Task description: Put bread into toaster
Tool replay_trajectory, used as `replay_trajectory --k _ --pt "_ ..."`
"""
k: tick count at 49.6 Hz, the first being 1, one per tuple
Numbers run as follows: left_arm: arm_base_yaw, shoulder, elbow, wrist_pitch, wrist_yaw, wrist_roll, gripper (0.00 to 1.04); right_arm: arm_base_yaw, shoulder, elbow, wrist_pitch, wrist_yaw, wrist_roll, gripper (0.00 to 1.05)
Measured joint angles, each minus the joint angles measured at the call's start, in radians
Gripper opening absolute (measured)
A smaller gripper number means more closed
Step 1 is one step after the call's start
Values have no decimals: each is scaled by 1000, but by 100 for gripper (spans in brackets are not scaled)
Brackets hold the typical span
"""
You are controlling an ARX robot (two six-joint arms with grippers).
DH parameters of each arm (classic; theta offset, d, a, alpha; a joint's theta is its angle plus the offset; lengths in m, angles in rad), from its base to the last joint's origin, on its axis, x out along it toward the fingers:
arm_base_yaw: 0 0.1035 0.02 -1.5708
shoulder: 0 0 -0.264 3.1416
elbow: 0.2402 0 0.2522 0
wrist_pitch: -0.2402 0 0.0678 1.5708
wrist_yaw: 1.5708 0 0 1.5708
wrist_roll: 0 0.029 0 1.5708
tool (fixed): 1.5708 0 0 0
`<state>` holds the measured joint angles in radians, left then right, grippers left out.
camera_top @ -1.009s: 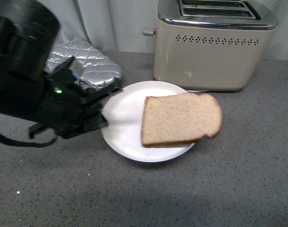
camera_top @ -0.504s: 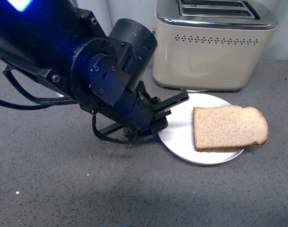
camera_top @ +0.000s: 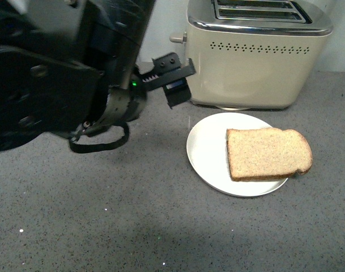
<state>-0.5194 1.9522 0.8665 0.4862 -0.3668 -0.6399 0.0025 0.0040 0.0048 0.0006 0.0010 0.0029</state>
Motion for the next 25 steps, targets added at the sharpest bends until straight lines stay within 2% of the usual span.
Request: replay_trajectory --k 2,4,8,12,14,16,18,21,25 --pt "-8 -56 -84 82 -83 46 97 0 0 0 0 0 0 95" --pt "-12 -90 -135 125 -118 58 100 0 0 0 0 0 0 95" --pt "-18 -200 -291 239 -194 89 98 0 0 0 0 0 0 95" --pt "-15 -283 -383 243 -244 104 98 0 0 0 0 0 0 95" --pt "-8 -310 -429 266 -236 140 95 0 0 0 0 0 0 95" --pt "7 -315 -473 367 -190 188 90 0 0 0 0 0 0 95" --pt "32 -326 -550 538 -117 293 83 0 0 0 0 -1 0 95" --pt "67 -364 -639 710 -66 407 74 0 0 0 0 -2 0 95" --pt "110 -439 -698 813 -34 503 63 0 1 0 0 0 0 95"
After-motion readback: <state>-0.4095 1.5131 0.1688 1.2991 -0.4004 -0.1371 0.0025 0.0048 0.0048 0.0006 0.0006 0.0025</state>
